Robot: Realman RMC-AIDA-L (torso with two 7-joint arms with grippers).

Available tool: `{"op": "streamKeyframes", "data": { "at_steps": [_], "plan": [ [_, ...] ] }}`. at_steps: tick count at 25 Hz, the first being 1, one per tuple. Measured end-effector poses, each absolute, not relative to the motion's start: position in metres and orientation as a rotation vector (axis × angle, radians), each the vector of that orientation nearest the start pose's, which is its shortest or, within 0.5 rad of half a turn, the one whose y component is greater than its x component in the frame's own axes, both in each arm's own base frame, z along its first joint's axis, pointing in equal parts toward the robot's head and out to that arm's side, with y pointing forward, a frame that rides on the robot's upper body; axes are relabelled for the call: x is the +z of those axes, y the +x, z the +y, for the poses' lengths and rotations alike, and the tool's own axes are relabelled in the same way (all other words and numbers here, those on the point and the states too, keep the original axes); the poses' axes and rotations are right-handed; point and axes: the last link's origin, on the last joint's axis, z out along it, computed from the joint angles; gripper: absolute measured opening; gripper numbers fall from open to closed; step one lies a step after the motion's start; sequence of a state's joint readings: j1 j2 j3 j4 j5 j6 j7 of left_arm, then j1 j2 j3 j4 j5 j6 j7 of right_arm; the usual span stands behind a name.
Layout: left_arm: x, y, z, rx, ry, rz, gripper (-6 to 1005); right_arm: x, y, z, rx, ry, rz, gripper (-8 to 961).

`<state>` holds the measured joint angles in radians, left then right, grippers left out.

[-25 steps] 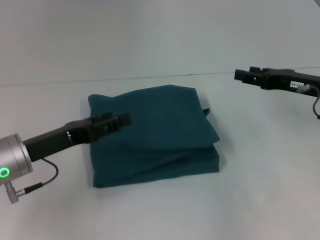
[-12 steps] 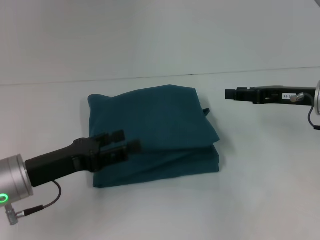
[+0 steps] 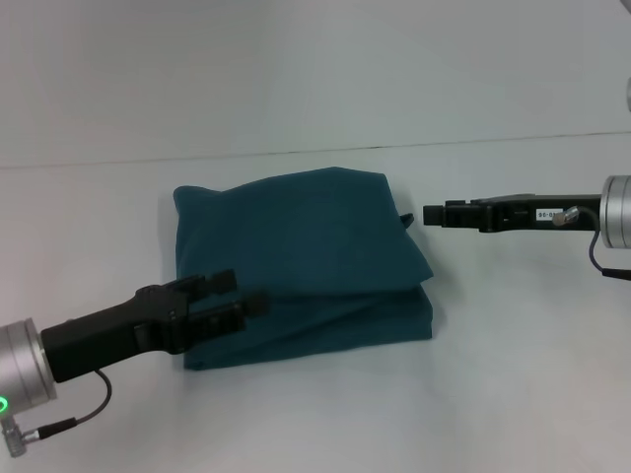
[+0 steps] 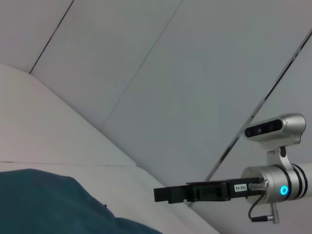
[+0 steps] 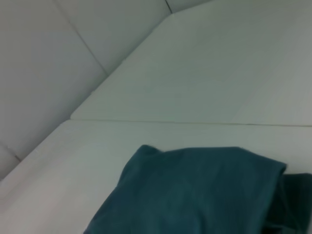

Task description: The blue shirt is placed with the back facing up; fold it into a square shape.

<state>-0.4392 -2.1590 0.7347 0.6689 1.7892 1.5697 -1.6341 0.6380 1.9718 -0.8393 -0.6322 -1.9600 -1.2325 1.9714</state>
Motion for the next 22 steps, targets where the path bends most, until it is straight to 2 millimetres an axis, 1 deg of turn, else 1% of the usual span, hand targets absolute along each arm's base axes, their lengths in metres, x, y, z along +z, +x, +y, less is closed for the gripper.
{"op": "streamKeyframes", "data": {
  "at_steps": [3, 7, 12, 16, 19, 22],
  "plan": [
    [-0.017, -0.250, 0.309, -1.049, -2.560, -1.046, 881, 0.026, 0.257, 0.395, 0.553, -2.464, 1.167, 567],
    [-0.020, -0.252, 0.308, -0.984, -2.609, -1.007, 883, 0.023, 0.254, 0.387, 0.538, -2.561, 1.036, 600],
    [-0.021, -0.252, 0.305, -0.972, -2.639, -0.963, 883, 0.017, 0.253, 0.378, 0.534, -2.641, 0.893, 641],
    [-0.022, -0.252, 0.303, -0.978, -2.645, -0.966, 882, 0.008, 0.252, 0.372, 0.532, -2.681, 0.790, 674],
    [-0.022, -0.252, 0.302, -0.984, -2.648, -0.970, 882, 0.007, 0.252, 0.371, 0.525, -2.694, 0.755, 850],
    [-0.022, -0.251, 0.301, -0.987, -2.653, -0.967, 882, 0.007, 0.253, 0.370, 0.523, -2.701, 0.734, 902]
  ]
}}
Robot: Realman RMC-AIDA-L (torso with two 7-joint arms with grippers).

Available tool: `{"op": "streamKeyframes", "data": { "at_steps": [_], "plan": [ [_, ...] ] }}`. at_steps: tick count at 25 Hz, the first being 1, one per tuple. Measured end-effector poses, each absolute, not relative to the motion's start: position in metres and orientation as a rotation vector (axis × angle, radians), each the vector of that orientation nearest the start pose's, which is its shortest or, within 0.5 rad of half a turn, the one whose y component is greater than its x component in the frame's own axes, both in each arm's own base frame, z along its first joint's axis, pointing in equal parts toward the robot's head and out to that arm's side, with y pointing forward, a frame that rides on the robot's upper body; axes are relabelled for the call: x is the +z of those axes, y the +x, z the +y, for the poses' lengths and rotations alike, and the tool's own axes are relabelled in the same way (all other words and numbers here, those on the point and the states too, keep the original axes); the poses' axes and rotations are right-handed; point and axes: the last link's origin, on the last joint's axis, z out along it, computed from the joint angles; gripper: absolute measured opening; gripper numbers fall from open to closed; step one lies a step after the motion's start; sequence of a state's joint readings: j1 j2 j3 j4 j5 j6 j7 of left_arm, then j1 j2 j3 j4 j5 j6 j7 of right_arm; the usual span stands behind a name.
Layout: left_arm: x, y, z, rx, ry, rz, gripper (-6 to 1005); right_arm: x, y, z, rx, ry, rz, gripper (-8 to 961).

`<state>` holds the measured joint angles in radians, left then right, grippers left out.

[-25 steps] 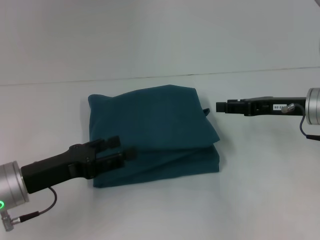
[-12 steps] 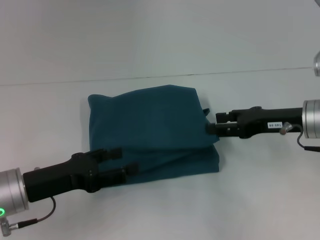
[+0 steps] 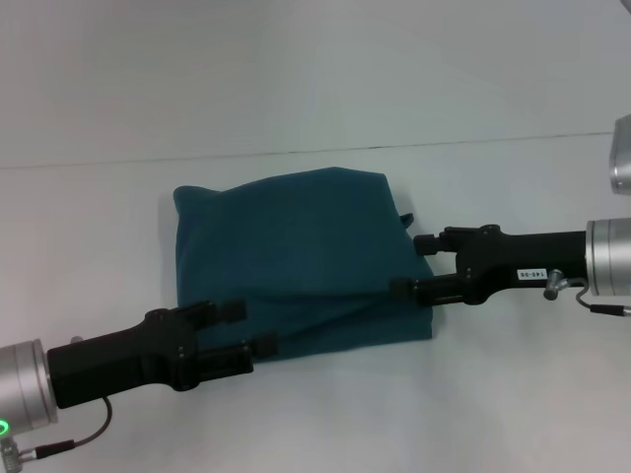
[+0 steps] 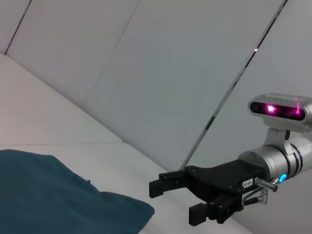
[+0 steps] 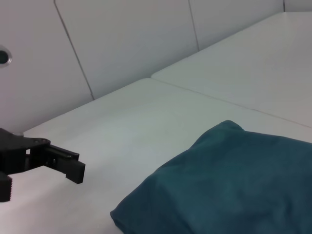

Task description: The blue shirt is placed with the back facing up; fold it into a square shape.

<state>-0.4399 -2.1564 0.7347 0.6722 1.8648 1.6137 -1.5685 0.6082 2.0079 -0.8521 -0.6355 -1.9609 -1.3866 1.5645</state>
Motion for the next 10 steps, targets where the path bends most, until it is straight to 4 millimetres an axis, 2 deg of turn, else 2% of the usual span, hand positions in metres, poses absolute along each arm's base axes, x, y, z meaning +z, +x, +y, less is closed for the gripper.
{"op": "streamKeyframes", "data": {
  "at_steps": [2, 10],
  "plan": [
    [-0.0221, -0.2512, 0.3011, -0.987, -2.653, -0.966, 882, 0.0068, 0.2525, 0.3688, 0.524, -2.706, 0.730, 936],
    [-0.0218, -0.2507, 0.3013, -0.987, -2.655, -0.959, 883, 0.0061, 0.2538, 0.3667, 0.513, -2.717, 0.730, 936]
  ]
}}
